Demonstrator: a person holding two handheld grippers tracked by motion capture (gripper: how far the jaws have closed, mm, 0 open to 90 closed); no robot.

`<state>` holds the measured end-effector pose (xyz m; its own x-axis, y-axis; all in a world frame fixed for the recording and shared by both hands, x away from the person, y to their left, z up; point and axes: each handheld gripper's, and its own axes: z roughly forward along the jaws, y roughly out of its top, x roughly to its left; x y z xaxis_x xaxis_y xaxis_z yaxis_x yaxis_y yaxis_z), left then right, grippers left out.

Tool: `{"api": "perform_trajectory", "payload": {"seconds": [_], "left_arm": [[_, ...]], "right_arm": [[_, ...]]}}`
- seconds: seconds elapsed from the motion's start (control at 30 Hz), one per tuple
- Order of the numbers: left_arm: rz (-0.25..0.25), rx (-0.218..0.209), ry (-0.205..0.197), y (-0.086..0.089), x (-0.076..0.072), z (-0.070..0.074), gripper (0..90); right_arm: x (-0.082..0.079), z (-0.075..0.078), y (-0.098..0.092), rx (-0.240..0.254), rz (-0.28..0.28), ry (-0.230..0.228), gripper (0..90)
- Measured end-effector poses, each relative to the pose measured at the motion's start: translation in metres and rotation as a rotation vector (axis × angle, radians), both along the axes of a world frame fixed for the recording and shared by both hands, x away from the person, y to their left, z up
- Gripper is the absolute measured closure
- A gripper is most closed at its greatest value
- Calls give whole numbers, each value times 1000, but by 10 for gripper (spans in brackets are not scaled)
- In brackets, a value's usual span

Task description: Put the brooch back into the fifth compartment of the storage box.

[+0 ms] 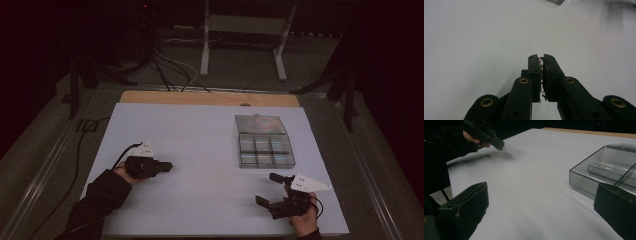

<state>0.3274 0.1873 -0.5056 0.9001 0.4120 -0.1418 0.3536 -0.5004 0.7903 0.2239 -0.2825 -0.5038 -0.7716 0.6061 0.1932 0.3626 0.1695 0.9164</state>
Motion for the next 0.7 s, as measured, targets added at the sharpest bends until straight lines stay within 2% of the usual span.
{"api": "perform_trajectory", "payload": {"seconds": [0.3, 0.7], "left_arm": [[-30, -10, 25, -18, 9, 3, 873], [-82, -36, 15, -47, 18, 10, 873]], "right_arm": [[0, 0, 0, 1, 1, -1, 0], [-1, 0, 0, -1, 4, 1, 0]]}}
